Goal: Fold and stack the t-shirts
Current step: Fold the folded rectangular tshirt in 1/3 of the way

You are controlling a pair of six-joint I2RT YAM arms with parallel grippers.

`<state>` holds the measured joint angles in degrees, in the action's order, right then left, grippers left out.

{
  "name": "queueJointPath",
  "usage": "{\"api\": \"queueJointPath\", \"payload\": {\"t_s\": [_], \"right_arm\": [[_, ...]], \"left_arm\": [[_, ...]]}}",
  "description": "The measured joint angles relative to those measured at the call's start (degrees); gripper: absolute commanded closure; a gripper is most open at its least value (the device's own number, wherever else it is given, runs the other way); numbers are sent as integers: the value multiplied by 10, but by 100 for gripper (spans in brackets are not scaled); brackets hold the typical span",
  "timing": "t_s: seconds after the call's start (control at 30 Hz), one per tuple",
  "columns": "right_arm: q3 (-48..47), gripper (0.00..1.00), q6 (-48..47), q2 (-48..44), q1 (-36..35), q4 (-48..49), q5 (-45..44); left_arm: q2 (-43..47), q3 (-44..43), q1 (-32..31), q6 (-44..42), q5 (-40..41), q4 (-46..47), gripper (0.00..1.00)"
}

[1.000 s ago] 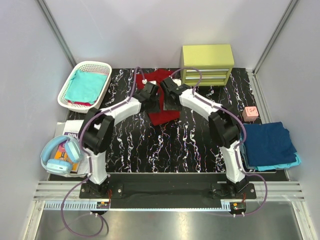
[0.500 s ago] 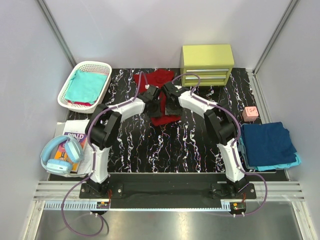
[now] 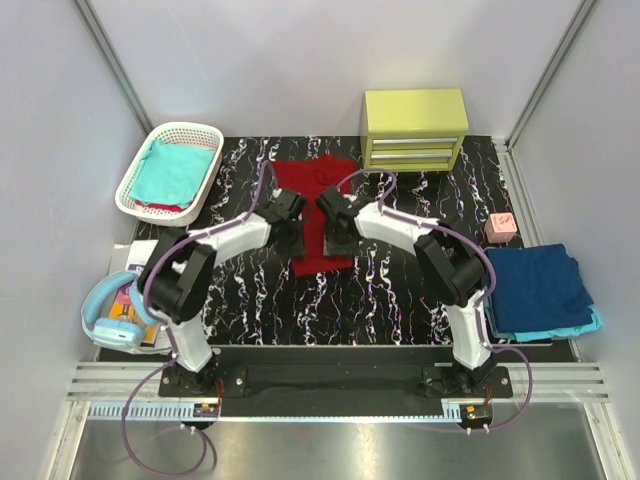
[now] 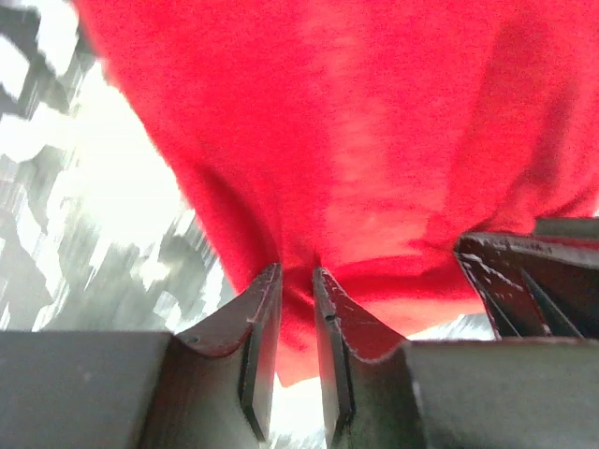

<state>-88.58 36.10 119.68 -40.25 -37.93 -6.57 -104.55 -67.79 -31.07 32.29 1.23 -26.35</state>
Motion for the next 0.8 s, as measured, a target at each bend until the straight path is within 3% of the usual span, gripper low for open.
{"api": "queueJointPath", "payload": {"t_s": [0.27, 0.63, 0.8], "right_arm": [[114, 51, 62, -77, -93, 17, 19], [228, 50, 129, -163, -158, 6, 46], [238, 34, 144, -183, -191, -20, 38]], "left_arm": [[98, 130, -29, 22, -4, -30, 76], [203, 209, -132, 75, -16, -80, 76], [292, 243, -163, 106, 4, -110, 64]]}}
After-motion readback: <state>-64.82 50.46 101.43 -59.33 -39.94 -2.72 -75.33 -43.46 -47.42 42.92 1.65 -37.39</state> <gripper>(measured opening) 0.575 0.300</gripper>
